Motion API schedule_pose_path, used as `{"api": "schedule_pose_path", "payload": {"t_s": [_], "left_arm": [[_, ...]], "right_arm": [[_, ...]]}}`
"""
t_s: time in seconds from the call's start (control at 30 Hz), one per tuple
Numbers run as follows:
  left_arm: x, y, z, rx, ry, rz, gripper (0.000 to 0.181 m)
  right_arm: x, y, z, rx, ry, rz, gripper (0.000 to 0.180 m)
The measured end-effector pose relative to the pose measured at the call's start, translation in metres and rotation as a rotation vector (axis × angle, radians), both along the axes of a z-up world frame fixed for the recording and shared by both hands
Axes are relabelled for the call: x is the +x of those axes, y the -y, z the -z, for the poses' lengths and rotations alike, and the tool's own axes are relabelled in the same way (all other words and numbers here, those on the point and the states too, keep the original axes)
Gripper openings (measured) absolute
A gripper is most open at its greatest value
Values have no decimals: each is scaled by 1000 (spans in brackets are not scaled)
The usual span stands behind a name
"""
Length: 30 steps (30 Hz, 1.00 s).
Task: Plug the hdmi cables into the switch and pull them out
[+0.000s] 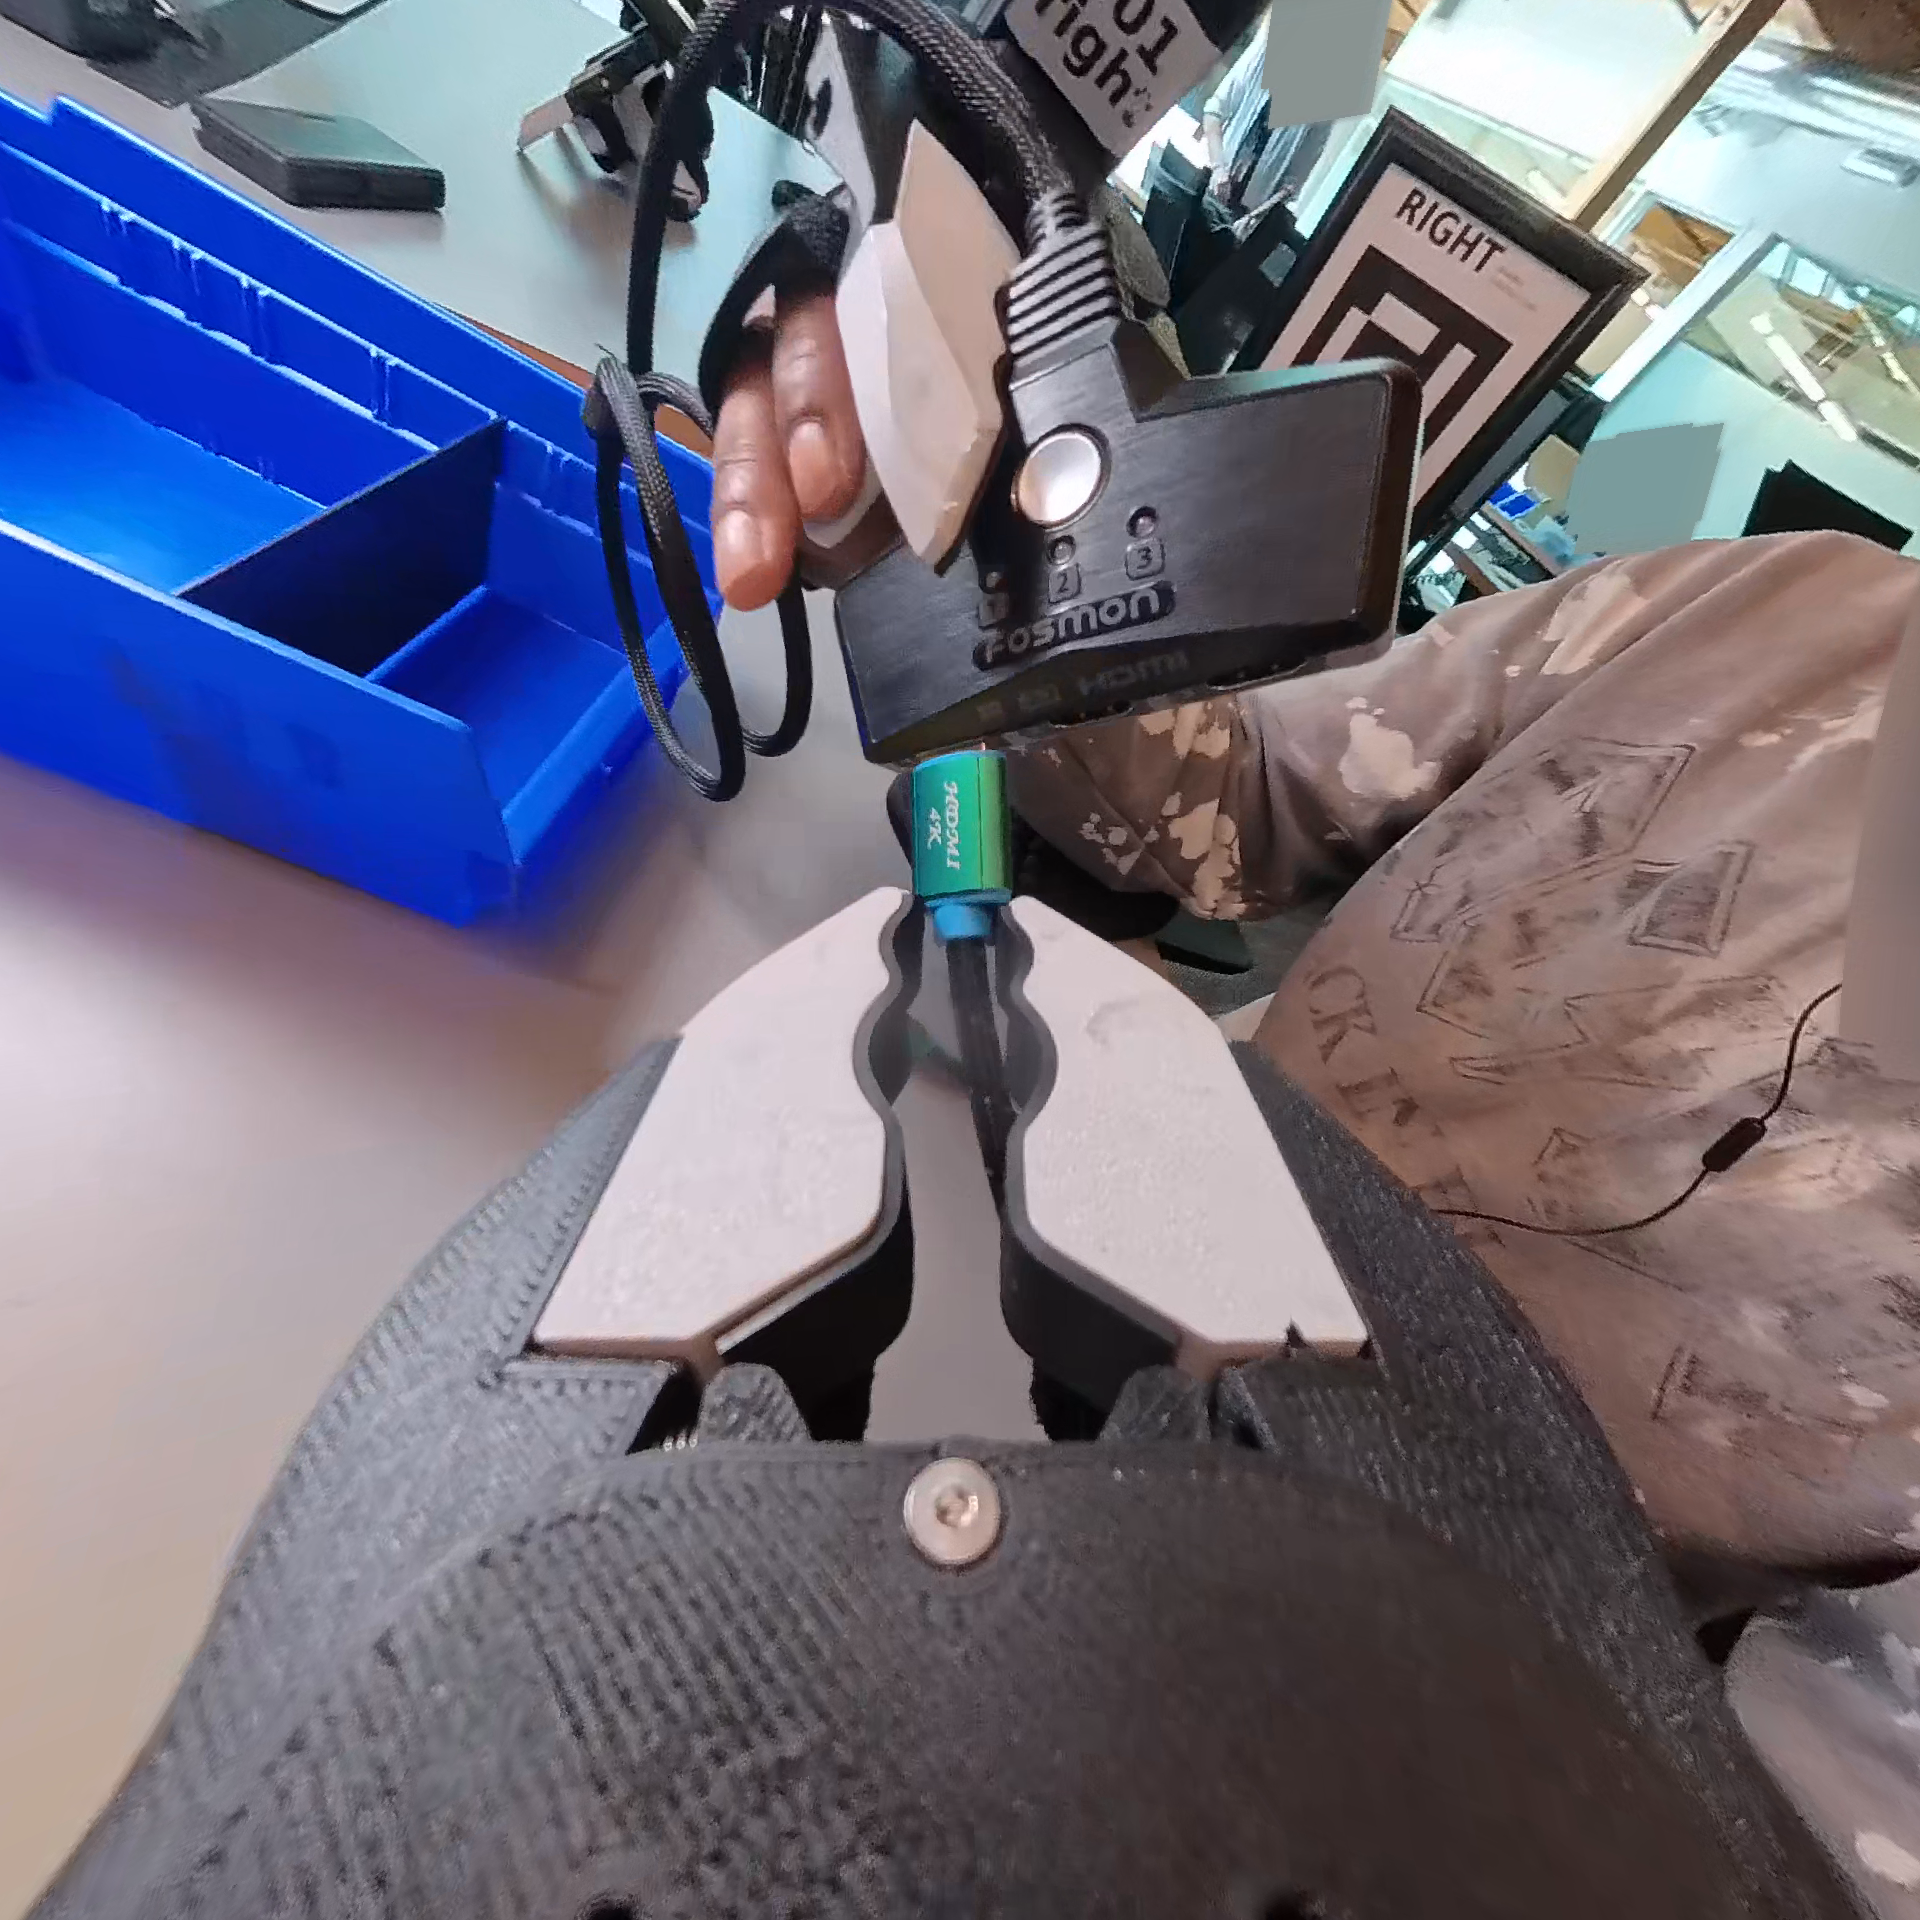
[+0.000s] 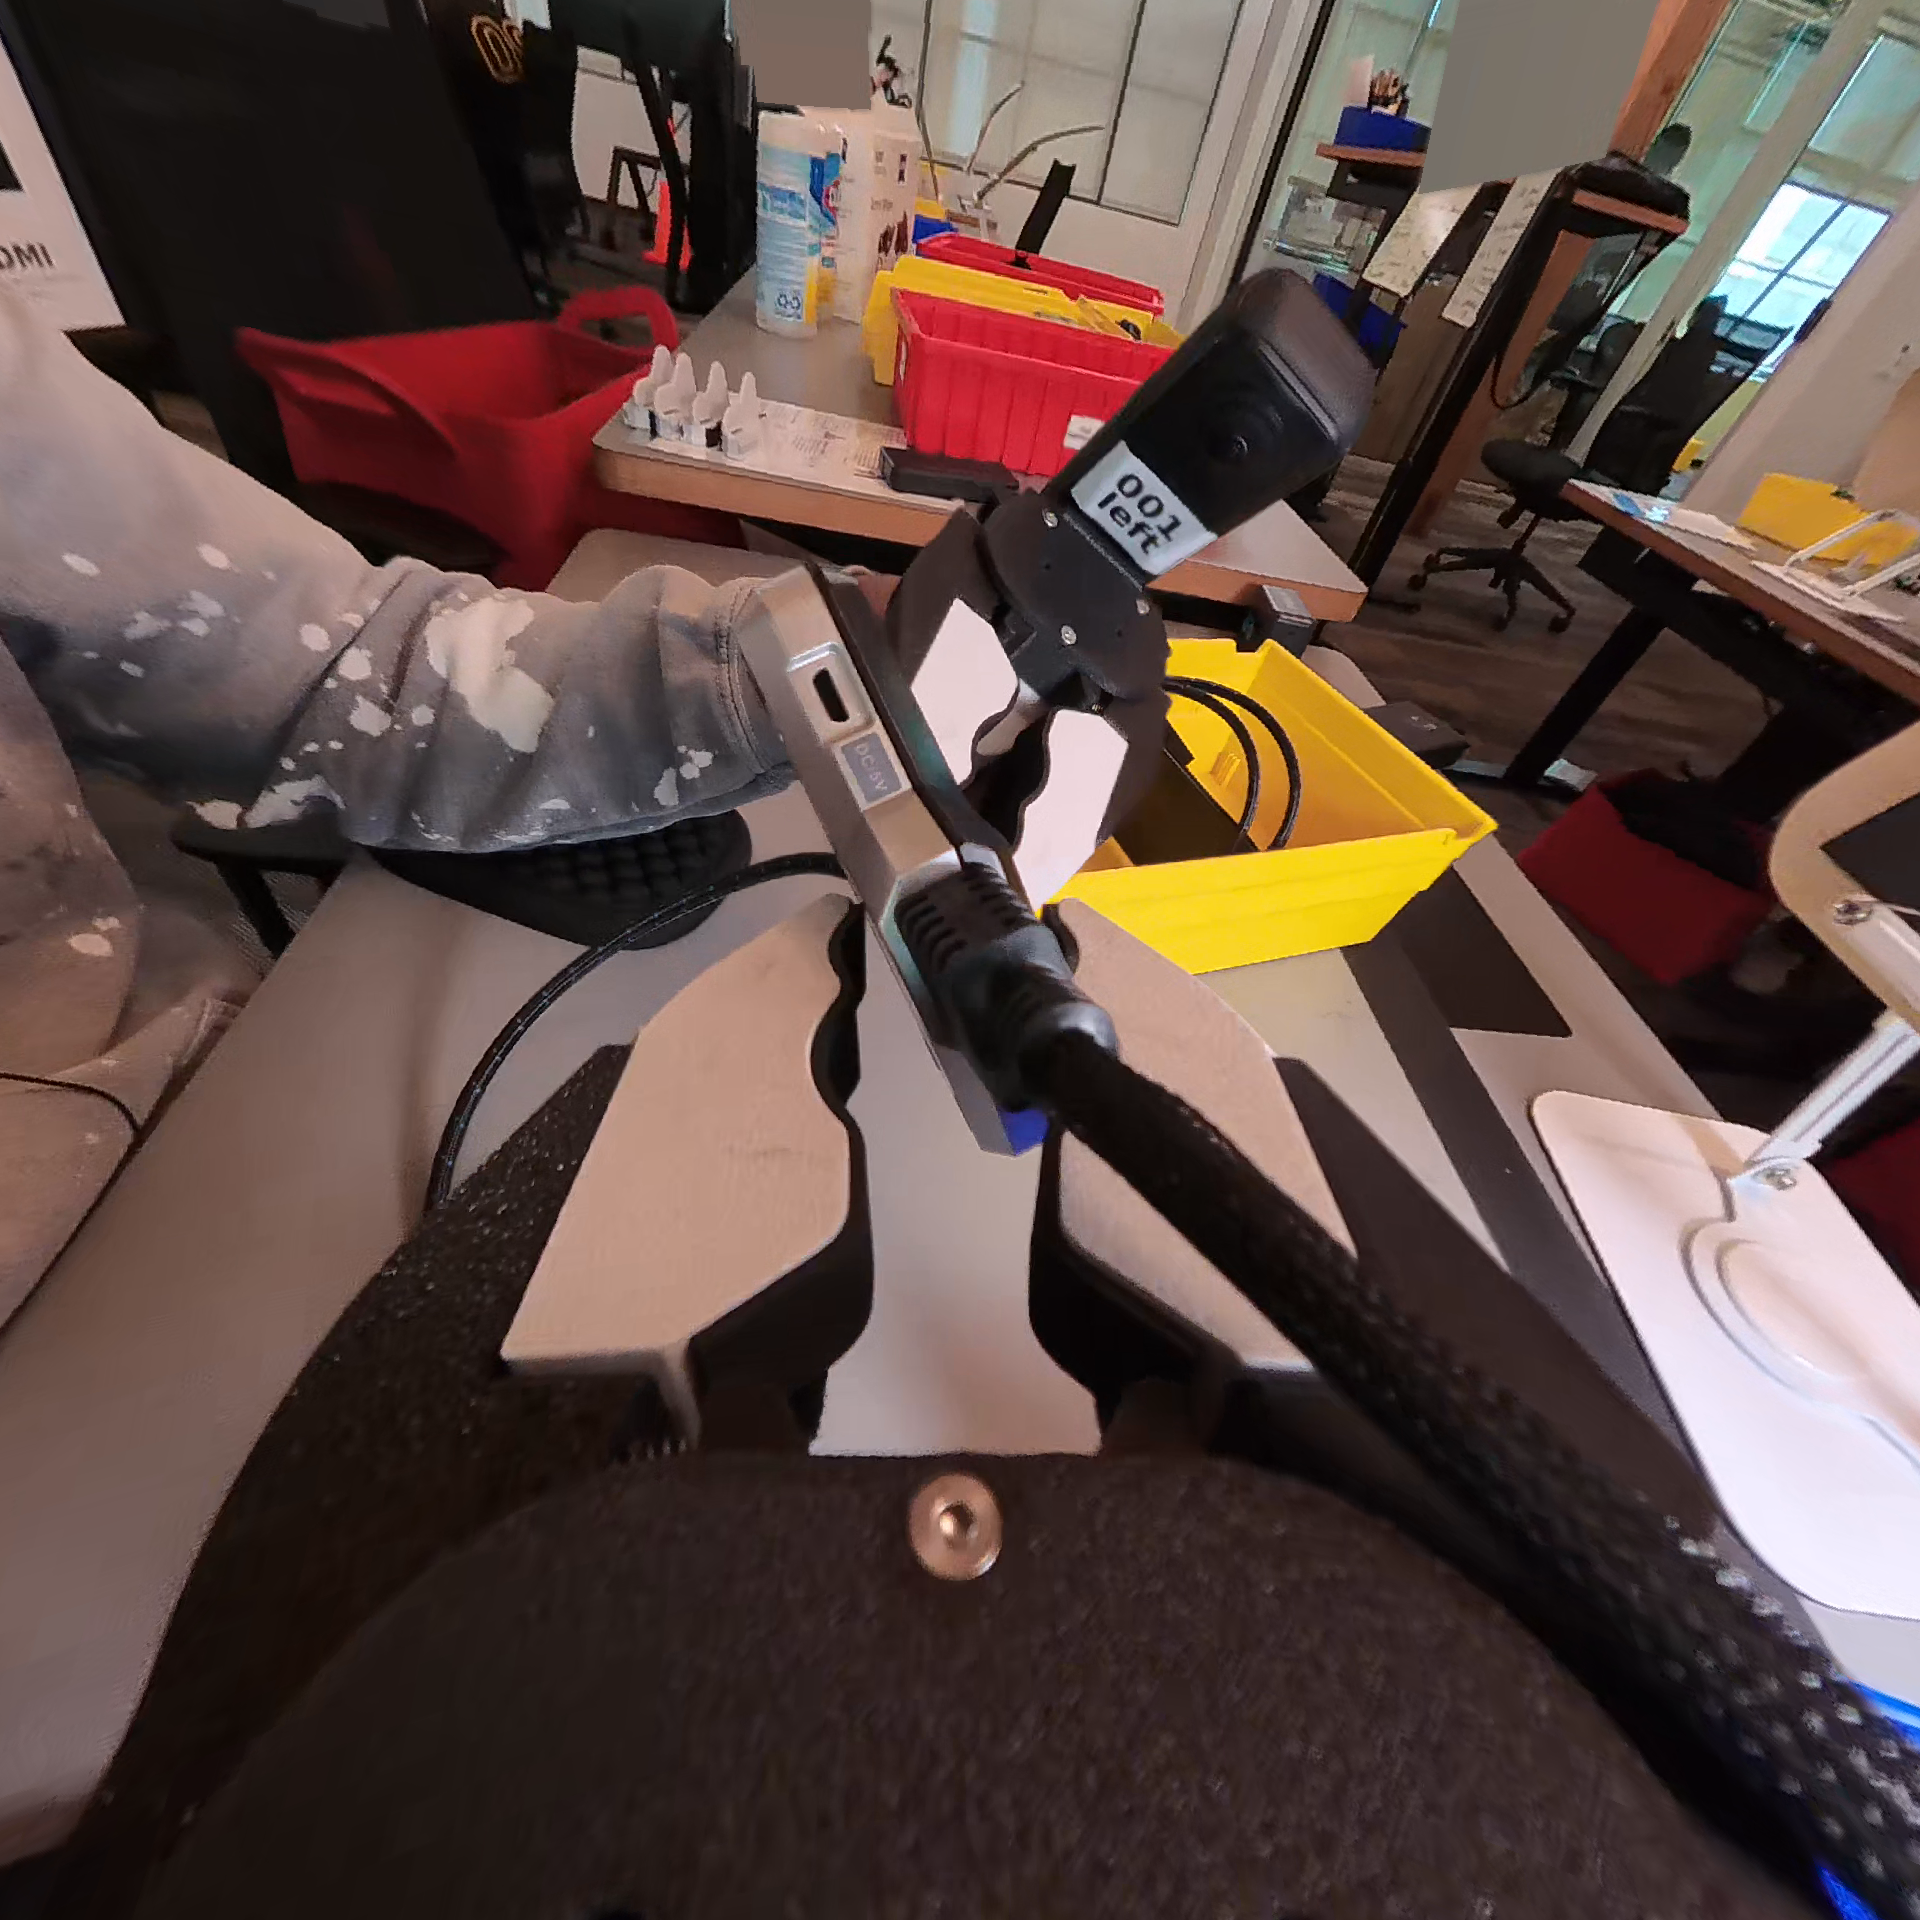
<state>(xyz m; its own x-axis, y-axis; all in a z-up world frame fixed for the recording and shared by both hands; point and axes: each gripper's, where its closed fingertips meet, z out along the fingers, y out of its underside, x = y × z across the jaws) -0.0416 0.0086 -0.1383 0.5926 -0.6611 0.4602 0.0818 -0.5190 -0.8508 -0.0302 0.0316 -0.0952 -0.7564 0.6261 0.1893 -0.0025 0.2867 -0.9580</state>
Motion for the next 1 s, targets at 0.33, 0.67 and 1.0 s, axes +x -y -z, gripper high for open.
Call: {"api": "schedule_pose_path", "payload": {"t_s": [0.33, 0.67, 1.0], "left_arm": [[-25, -3, -58, 336, -183, -300, 28], [-15, -8, -54, 209, -49, -261, 24], [-19, -9, -53, 169, 142, -206, 25]], "right_arm": [[-16, -17, -4, -301, 292, 77, 29], [-26, 16, 13, -315, 261, -43, 25], [-35, 18, 13, -324, 239, -8, 27]]}}
